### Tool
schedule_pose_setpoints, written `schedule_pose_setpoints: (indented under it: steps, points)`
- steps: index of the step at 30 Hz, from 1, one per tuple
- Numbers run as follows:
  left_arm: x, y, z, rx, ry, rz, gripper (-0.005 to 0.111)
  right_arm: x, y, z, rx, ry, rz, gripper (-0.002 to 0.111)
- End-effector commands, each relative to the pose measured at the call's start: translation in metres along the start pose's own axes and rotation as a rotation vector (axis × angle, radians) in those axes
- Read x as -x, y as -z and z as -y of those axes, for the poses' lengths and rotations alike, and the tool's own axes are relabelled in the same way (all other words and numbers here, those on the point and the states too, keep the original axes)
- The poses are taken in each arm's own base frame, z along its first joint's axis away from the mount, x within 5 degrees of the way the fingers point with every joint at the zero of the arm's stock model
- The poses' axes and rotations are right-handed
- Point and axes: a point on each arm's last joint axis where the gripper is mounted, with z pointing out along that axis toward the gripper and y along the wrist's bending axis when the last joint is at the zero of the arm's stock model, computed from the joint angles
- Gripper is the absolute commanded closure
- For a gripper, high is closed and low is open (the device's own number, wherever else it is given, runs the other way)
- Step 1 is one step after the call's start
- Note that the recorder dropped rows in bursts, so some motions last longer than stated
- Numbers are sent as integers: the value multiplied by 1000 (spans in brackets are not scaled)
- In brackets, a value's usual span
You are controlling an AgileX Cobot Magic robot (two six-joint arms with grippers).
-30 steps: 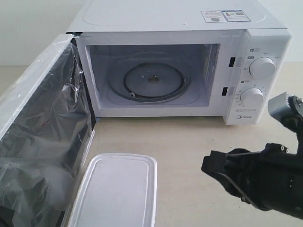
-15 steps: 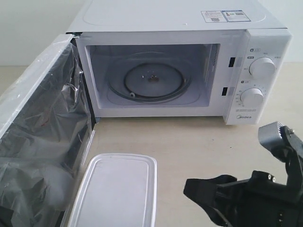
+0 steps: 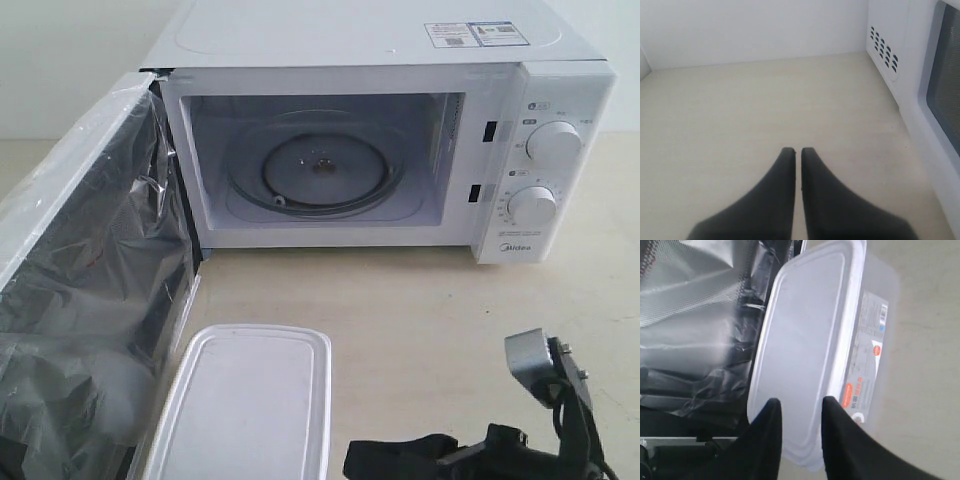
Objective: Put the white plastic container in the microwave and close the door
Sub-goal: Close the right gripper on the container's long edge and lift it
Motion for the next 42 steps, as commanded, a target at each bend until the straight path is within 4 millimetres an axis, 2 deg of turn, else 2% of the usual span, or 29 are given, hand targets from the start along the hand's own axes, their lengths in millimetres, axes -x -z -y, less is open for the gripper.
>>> schedule_pose_setpoints:
  steps: [1, 4, 9, 13, 15, 23, 30, 39, 42]
  points:
    - [0, 0, 0, -2, -2, 6, 102, 5, -7, 13, -20, -32, -46, 84]
    - [0, 0, 0, -2, -2, 6, 102, 13, -10, 14, 30, -24, -55, 84]
    - [0, 0, 0, -2, -2, 6, 102, 21, -19, 3, 88, 44, -75, 83]
    - [0, 0, 0, -2, -2, 6, 102, 21, -25, 7, 56, 40, -88, 66]
    - [0, 0, 0, -2, -2, 6, 102, 20, -28, 12, 44, 27, -99, 61]
    - [0, 0, 0, -2, -2, 6, 102, 11, -47, 28, 64, -31, -142, 61]
    - [0, 0, 0, -2, -2, 6, 102, 12, -56, 26, 115, -48, -149, 61]
    - [0, 0, 0, -2, -2, 6, 102, 16, -64, 27, 80, -27, -154, 61]
    - [0, 0, 0, -2, -2, 6, 102, 18, -67, 26, 76, -24, -148, 66]
